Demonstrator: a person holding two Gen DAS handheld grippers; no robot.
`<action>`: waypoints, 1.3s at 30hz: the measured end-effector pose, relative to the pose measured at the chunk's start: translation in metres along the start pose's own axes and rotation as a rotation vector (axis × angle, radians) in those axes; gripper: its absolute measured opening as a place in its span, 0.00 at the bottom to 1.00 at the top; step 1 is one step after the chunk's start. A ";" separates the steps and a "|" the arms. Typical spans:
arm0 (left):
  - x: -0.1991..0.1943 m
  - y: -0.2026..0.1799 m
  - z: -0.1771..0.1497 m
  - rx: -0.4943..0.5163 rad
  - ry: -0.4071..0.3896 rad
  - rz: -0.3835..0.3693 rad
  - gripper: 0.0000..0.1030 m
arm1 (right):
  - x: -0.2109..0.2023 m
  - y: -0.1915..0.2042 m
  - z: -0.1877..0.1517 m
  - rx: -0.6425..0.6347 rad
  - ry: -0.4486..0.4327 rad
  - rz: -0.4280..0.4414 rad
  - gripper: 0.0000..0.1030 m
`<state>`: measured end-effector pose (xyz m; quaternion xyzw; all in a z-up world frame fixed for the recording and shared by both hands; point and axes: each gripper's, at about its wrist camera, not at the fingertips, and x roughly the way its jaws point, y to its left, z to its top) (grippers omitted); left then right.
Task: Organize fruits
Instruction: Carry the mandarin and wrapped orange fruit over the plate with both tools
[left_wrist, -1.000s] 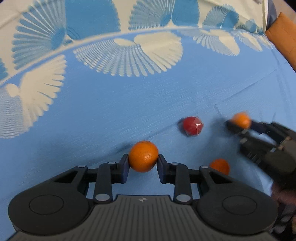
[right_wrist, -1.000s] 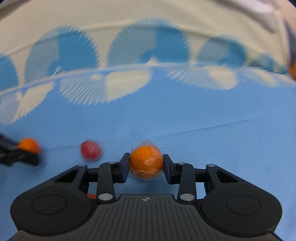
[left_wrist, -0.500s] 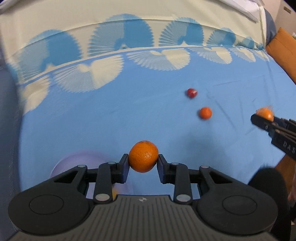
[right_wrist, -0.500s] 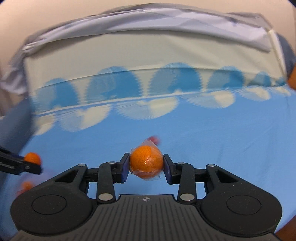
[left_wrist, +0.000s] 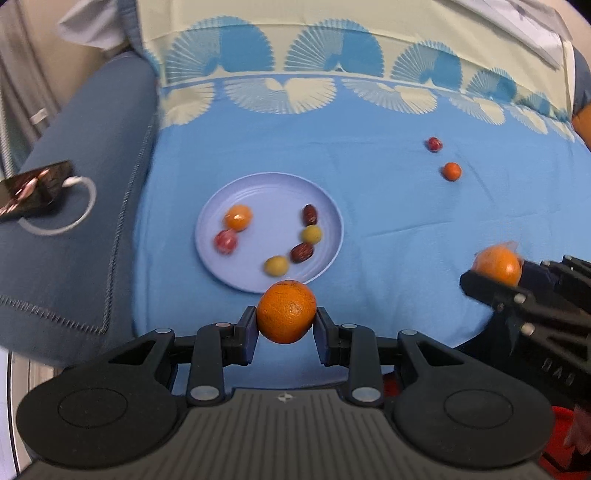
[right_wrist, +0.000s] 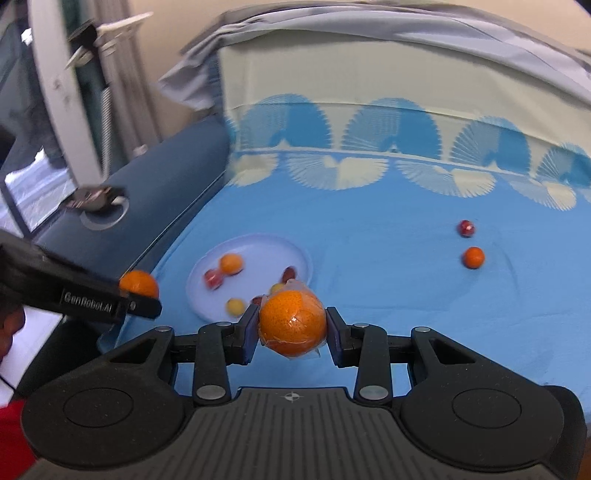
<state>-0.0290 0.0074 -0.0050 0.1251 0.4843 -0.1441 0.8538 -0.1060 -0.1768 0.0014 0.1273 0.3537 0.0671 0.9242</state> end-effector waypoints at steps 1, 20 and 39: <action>-0.004 0.001 -0.005 -0.002 -0.004 -0.001 0.34 | -0.003 0.006 -0.002 -0.017 0.002 -0.001 0.38; -0.032 0.018 -0.030 -0.051 -0.074 -0.035 0.34 | -0.024 0.046 -0.009 -0.147 -0.007 -0.023 0.38; -0.001 0.034 -0.020 -0.079 -0.021 -0.040 0.34 | 0.008 0.048 -0.005 -0.166 0.085 -0.017 0.38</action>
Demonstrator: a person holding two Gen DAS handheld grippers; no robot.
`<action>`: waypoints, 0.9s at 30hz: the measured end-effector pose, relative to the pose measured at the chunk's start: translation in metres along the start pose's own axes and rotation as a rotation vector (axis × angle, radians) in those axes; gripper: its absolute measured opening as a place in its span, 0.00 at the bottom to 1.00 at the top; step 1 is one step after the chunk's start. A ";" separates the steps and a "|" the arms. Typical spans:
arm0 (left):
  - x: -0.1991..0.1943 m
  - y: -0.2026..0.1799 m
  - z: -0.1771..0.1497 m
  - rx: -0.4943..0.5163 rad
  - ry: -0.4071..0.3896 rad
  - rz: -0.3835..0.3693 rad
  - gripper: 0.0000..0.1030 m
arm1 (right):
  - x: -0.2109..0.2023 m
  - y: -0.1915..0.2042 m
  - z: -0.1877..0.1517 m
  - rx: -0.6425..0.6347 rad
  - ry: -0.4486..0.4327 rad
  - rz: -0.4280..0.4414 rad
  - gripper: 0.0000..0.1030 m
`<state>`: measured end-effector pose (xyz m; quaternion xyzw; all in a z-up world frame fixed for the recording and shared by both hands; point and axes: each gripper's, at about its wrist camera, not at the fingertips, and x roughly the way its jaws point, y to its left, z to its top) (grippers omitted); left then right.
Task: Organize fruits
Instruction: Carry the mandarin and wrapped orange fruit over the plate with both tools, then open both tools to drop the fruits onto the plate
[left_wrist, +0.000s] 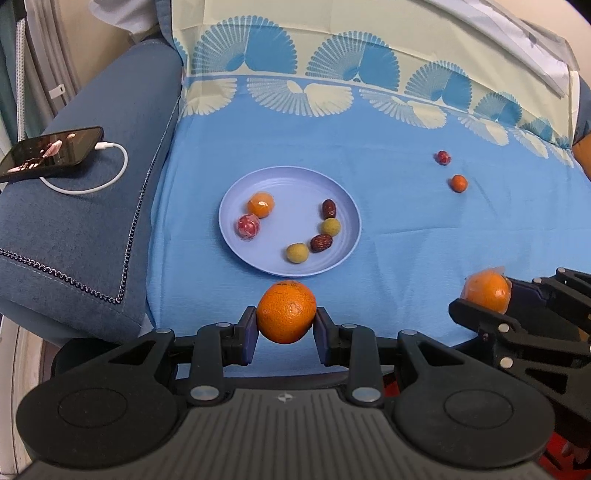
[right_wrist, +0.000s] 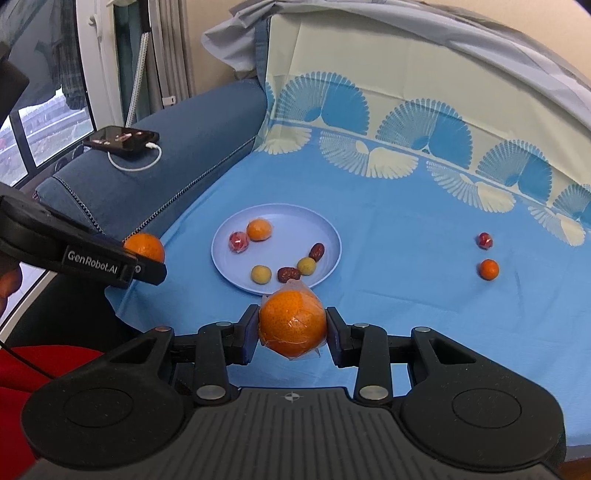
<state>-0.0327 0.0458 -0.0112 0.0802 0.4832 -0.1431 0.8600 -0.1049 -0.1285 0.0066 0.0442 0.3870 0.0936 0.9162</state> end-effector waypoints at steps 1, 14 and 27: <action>0.002 0.002 0.002 -0.003 0.003 0.000 0.34 | 0.003 0.001 0.000 -0.003 0.004 0.003 0.38; 0.048 0.019 0.049 -0.033 0.058 0.023 0.34 | 0.063 -0.005 0.023 0.022 0.058 0.038 0.38; 0.145 0.014 0.090 -0.028 0.194 -0.002 0.34 | 0.158 -0.020 0.046 -0.001 0.127 0.042 0.38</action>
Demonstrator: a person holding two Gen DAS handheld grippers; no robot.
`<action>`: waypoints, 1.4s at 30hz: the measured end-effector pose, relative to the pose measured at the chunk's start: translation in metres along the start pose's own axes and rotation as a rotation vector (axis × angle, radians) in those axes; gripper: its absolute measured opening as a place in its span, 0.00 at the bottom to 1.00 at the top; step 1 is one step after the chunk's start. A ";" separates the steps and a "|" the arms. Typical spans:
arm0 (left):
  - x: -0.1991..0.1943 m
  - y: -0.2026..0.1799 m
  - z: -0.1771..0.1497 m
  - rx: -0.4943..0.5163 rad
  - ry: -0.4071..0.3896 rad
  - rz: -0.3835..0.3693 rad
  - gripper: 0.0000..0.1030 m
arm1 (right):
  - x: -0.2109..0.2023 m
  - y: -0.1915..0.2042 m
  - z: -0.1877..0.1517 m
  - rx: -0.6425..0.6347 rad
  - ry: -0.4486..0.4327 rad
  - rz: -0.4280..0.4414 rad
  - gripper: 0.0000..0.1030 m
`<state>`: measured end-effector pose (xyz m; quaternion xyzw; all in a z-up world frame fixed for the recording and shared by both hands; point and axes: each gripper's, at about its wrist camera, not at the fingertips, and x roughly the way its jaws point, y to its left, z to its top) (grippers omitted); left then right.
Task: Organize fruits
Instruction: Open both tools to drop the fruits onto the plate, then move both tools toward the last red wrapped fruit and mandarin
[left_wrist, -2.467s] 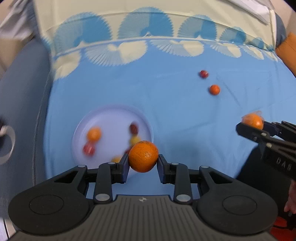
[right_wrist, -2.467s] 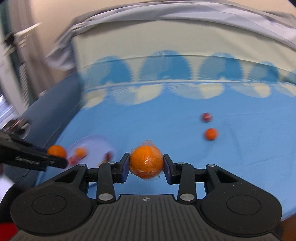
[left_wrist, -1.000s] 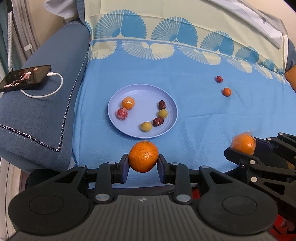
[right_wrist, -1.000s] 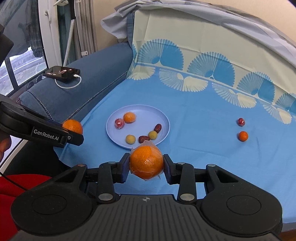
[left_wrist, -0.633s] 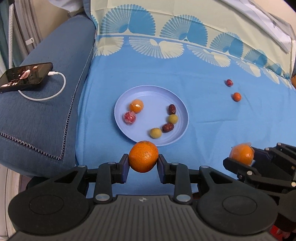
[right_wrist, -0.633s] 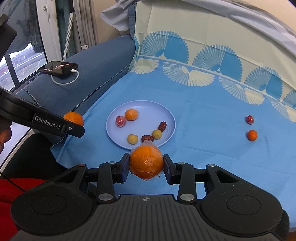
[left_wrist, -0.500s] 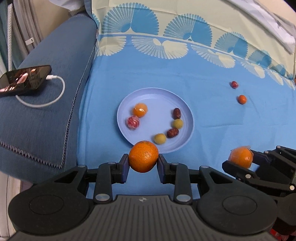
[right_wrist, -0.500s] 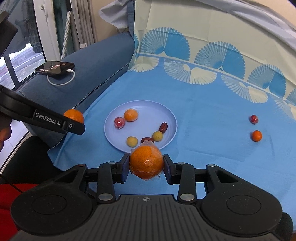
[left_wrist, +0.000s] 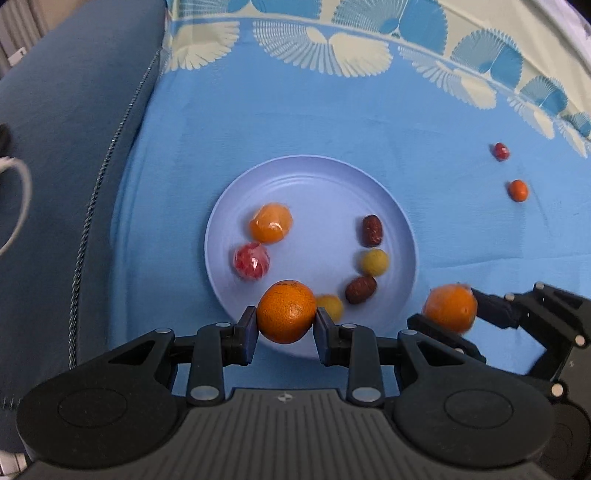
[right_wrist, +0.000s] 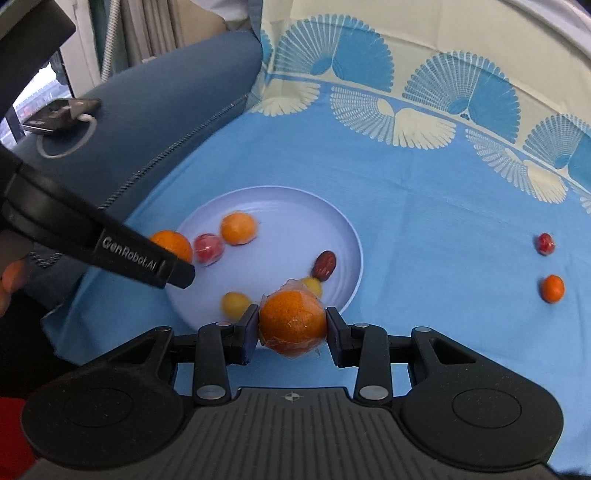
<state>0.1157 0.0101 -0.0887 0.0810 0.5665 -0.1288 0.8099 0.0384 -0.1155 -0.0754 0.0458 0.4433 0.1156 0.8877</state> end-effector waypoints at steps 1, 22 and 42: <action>0.005 0.000 0.004 0.004 0.004 0.001 0.34 | 0.006 -0.002 0.002 -0.006 0.004 0.001 0.38; -0.043 0.021 -0.029 -0.047 -0.114 0.120 1.00 | -0.038 -0.001 -0.026 -0.020 0.007 -0.039 0.98; -0.128 -0.014 -0.095 -0.066 -0.233 0.098 1.00 | -0.140 0.029 -0.066 -0.034 -0.237 -0.102 0.99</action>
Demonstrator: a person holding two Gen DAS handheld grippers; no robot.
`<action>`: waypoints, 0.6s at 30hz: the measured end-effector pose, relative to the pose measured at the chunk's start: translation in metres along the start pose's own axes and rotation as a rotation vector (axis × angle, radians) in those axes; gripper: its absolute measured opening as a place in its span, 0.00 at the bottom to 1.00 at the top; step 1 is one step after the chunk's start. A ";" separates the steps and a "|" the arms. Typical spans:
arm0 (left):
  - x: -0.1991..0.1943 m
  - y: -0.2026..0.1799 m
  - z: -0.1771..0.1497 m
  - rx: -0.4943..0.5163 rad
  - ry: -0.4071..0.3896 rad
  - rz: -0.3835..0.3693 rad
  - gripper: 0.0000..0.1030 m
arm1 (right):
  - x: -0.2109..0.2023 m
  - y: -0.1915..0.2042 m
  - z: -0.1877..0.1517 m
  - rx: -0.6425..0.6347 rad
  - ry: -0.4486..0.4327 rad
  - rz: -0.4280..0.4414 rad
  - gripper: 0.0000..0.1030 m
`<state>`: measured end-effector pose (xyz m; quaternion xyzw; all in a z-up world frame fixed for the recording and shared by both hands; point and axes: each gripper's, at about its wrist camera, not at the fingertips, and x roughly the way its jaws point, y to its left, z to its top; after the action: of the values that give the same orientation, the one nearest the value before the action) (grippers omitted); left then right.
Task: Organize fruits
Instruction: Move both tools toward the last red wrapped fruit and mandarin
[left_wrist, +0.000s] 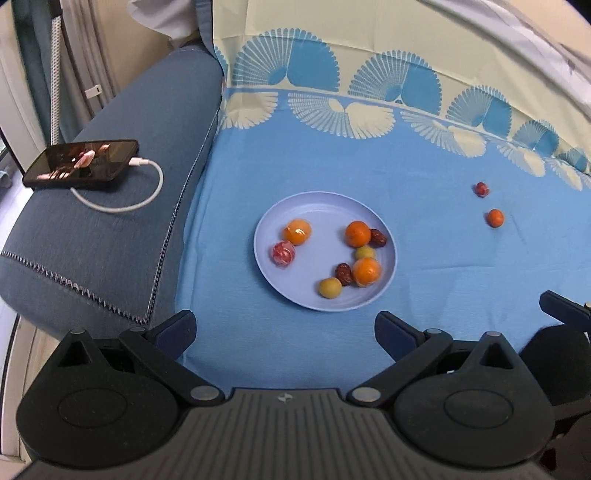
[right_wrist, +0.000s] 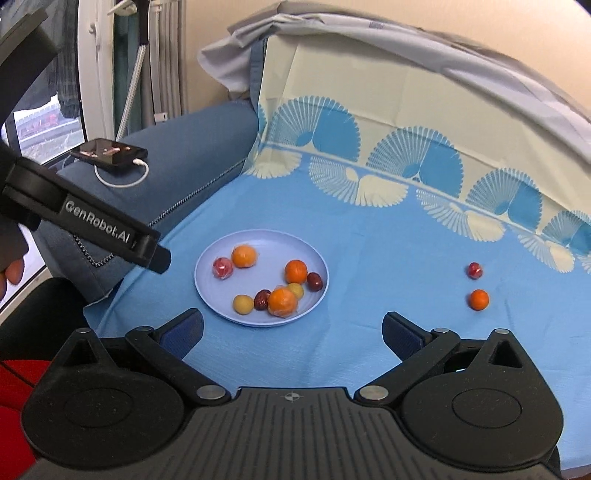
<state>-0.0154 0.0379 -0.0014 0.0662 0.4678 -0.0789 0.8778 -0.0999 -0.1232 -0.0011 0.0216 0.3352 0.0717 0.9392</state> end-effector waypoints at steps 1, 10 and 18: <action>-0.003 -0.002 -0.003 0.005 -0.002 -0.003 1.00 | -0.002 0.001 -0.001 0.000 -0.002 0.001 0.99; -0.016 -0.006 -0.004 0.038 -0.043 0.010 1.00 | -0.006 0.004 -0.004 0.001 -0.019 0.007 0.99; -0.005 -0.008 -0.001 0.039 -0.005 0.018 1.00 | 0.016 -0.012 -0.013 0.097 0.067 -0.029 0.99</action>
<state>-0.0204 0.0303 0.0016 0.0871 0.4633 -0.0801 0.8783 -0.0948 -0.1331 -0.0225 0.0598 0.3699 0.0423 0.9262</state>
